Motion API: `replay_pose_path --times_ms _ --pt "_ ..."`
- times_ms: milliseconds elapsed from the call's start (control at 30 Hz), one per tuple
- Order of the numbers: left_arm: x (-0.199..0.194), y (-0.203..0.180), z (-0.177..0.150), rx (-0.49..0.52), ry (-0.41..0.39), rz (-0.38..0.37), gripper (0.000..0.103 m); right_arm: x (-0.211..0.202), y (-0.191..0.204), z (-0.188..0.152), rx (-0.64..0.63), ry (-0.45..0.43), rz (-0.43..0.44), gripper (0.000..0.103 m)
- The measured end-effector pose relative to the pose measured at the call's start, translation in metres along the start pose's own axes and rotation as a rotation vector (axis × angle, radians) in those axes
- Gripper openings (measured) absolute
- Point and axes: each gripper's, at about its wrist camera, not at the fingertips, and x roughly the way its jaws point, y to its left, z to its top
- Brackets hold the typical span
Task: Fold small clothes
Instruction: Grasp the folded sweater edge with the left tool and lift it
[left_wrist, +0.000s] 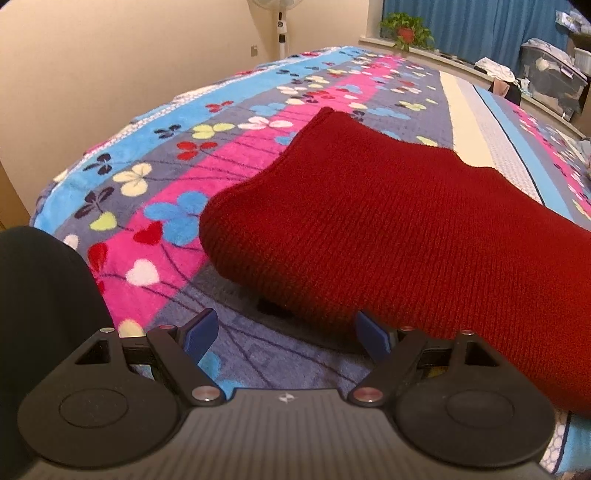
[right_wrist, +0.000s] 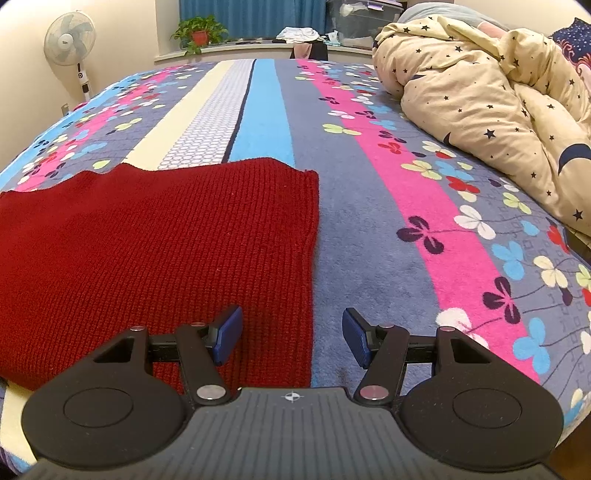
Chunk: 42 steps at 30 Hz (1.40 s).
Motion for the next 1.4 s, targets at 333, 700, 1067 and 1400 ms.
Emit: replay_pose_path --times_ms 333,700,1067,1400 --pt "0.015 0.017 0.004 -0.094 -0.018 -0.060 0.087 -0.003 -0.003 0.001 0.010 -0.008 0.002 0.061" --pt "0.036 0.026 0.021 -0.145 0.032 -0.106 0.087 -0.005 -0.003 0.001 0.014 -0.009 0.003 0.061" --pt "0.045 0.026 0.024 -0.139 0.056 -0.118 0.088 -0.005 -0.003 0.001 0.016 -0.007 -0.001 0.061" --pt "0.068 0.031 0.041 -0.143 0.127 -0.185 0.089 -0.007 -0.005 0.002 0.041 -0.016 -0.007 0.061"
